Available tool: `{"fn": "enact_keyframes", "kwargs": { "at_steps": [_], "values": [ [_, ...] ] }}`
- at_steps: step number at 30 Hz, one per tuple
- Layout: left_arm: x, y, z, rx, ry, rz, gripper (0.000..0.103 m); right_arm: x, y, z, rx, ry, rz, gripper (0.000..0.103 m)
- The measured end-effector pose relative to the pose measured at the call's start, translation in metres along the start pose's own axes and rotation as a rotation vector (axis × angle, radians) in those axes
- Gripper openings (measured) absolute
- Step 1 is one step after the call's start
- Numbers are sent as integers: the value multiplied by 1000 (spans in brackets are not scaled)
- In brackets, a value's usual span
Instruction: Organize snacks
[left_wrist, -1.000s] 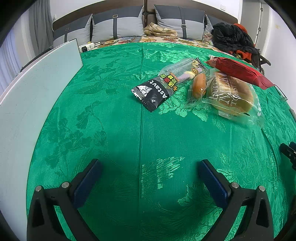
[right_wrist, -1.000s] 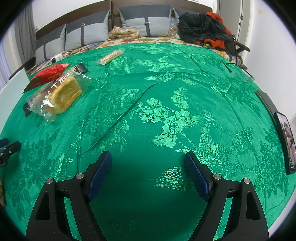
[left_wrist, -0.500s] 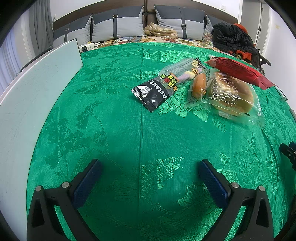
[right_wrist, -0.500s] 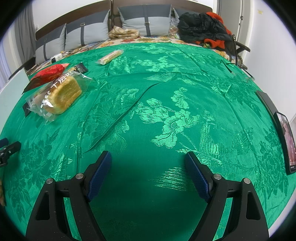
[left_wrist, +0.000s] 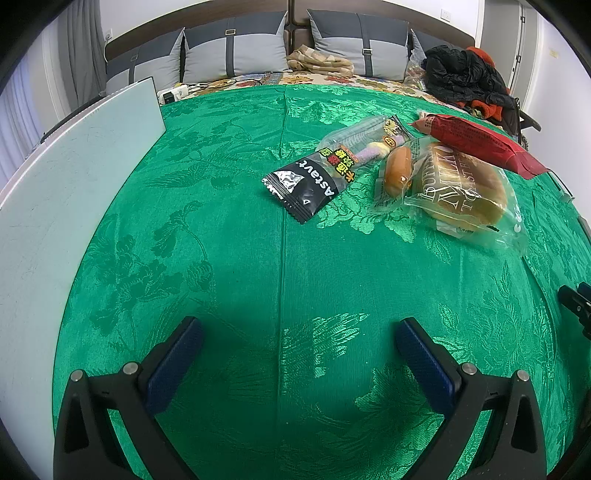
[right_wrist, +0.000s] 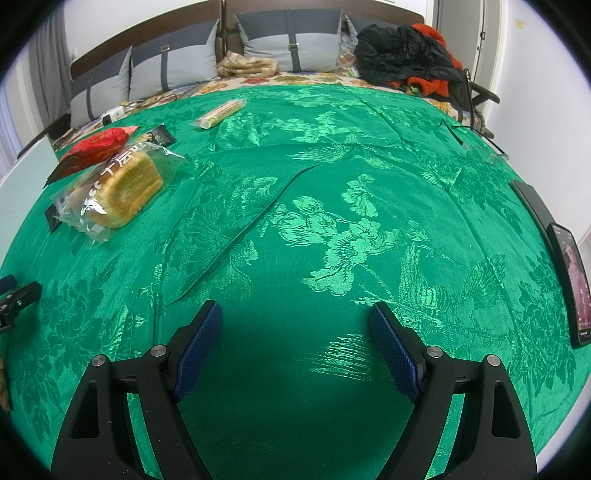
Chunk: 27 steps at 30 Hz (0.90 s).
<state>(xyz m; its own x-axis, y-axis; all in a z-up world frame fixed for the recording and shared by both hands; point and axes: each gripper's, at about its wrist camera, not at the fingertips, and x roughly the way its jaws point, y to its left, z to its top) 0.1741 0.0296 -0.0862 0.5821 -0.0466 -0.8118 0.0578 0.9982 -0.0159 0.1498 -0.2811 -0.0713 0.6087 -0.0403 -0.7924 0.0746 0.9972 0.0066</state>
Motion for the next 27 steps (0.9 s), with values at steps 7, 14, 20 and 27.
{"fn": "enact_keyframes", "kwargs": {
  "at_steps": [7,14,20,27],
  "values": [
    [0,0,0,0,0,0,103,0,0,0,0,0,0,85],
    [0,0,0,0,0,1,103,0,0,0,0,1,0,85],
    [2,4,24,73,91,-66,102,0,0,0,0,1,0,86],
    [20,9,105,172,89,-77,95,0,0,0,0,1,0,86]
  ]
}}
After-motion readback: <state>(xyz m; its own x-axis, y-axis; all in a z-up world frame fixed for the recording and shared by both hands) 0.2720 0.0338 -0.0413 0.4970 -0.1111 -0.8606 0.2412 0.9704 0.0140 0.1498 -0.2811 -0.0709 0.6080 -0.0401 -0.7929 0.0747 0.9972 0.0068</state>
